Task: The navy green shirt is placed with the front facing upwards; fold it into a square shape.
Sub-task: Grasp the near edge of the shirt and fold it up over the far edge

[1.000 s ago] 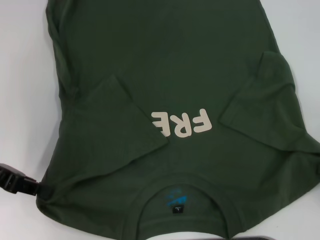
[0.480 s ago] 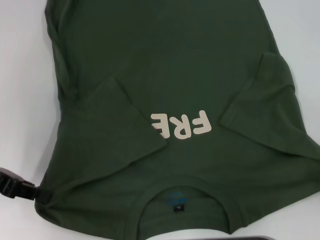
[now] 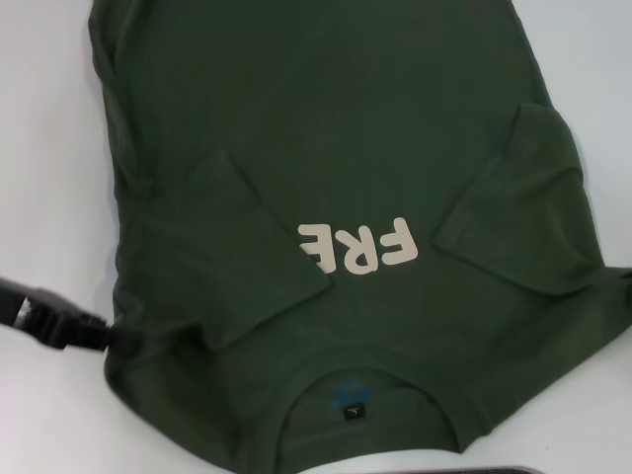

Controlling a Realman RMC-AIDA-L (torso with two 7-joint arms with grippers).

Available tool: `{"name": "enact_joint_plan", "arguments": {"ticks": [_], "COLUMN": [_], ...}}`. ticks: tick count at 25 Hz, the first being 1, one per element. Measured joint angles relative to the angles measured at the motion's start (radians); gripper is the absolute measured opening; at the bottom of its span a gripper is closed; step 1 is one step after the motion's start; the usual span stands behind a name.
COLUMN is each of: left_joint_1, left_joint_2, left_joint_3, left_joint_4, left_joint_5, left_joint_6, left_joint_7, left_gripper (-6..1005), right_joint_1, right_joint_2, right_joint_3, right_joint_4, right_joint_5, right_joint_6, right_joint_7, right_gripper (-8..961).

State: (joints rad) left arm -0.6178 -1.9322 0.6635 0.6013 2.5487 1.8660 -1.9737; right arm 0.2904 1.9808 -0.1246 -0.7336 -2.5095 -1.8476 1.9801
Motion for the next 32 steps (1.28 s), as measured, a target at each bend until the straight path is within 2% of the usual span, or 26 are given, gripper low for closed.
{"name": "enact_joint_plan", "arguments": {"ticks": [7,12,17,24,32], "left_joint_1": [-0.049,-0.090,-0.148,-0.211,-0.252], "left_joint_2": [-0.004,-0.021,-0.042,-0.034,-0.026], "left_joint_3": [-0.047,-0.061,-0.079,-0.092,-0.100], "left_joint_4": [-0.002,-0.010,-0.011,-0.006,-0.004], "left_joint_5": [-0.077,-0.111,-0.119,-0.175,-0.236], "left_joint_6": [-0.025,-0.074,-0.122,-0.165,-0.257], "left_joint_7": [0.014,0.004,-0.023,-0.069,-0.093], "left_gripper": [81,81,81,81,81], "right_joint_1": [0.076,0.145,0.218,0.313,0.382], "right_joint_2": [-0.016,-0.019,-0.019,-0.017,-0.012], "right_joint_3": [-0.003,-0.022,-0.086,-0.155,-0.199], "right_joint_4": [0.003,0.007,0.008,0.008,0.008], "right_joint_5": [-0.004,-0.009,-0.006,-0.003,-0.003], "right_joint_6": [0.002,0.029,0.097,0.187,0.265], "right_joint_7": [0.013,0.032,0.074,0.120,0.153], "right_gripper": [36,36,36,35,35]}}
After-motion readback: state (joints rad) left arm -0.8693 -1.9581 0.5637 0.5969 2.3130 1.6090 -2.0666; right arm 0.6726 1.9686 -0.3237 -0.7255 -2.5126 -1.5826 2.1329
